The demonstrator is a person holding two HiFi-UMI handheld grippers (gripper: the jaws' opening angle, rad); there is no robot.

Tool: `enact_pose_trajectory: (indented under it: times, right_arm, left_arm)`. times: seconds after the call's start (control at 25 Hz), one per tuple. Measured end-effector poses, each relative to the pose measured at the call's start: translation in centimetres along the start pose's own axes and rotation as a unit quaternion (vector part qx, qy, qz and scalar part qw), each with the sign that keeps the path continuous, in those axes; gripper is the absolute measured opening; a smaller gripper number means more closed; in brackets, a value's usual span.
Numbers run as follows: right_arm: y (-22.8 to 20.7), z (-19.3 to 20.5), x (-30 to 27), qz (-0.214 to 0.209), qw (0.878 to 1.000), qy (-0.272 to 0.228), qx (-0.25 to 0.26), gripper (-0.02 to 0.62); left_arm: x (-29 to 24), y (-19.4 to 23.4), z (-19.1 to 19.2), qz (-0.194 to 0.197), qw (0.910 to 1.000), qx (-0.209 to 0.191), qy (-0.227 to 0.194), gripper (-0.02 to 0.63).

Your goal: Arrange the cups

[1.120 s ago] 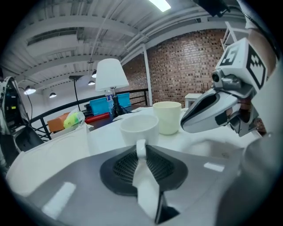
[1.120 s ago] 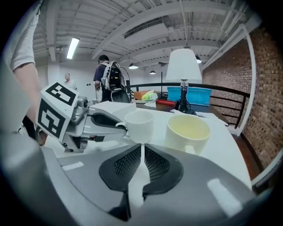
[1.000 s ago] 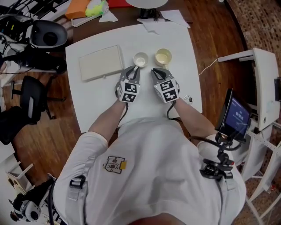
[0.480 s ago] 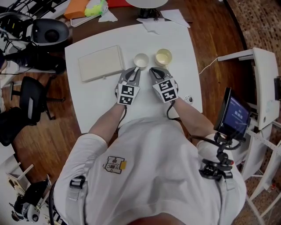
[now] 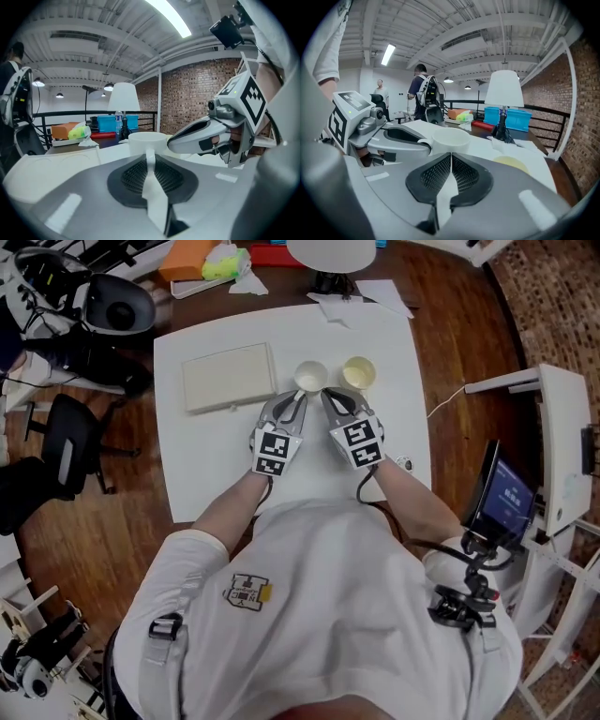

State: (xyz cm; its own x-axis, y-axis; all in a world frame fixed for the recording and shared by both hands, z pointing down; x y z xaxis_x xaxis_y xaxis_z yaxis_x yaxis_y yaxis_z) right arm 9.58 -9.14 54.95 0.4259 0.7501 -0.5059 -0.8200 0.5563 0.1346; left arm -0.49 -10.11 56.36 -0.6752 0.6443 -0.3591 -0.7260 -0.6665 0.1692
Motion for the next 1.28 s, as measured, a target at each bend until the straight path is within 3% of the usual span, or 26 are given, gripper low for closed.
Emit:
enact_pose_trajectory:
  times: [0.24, 0.64, 1.0, 1.28]
  right_arm:
    - [1.9, -5.6, -0.4, -0.009, 0.998, -0.051, 0.032, 0.008]
    - [9.1, -13.0, -6.1, -0.055, 0.992, -0.088, 0.068, 0.005]
    - [13.3, -17.0, -13.5, -0.057, 0.993, -0.059, 0.088, 0.002]
    - [13.2, -15.9, -16.4, -0.043, 0.995, -0.019, 0.087, 0.002]
  left_arm:
    - [4.0, 2.7, -3.8, -0.032, 0.9980, 0.002, -0.055, 0.040]
    - [11.3, 11.1, -5.0, -0.114, 0.9898, 0.018, -0.083, 0.041]
    - [13.5, 19.6, -4.6, -0.136, 0.9859, 0.041, -0.088, 0.041]
    - [11.7, 21.8, -2.8, -0.123, 0.9873, 0.061, -0.080, 0.041]
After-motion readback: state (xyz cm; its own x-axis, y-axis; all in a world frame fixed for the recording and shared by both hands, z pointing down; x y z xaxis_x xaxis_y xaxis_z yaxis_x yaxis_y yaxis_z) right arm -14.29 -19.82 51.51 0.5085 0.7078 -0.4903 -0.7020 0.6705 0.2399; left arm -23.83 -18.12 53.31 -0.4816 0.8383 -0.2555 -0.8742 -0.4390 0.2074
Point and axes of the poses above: the fingertips, and each gripper's own axes: x backward along the fingers, y to its left, z out of its underside, the point moved 5 cm from there along x, backward along the fingers, and after that the axes turned 9 degrees about x, right-handed, at the moved point
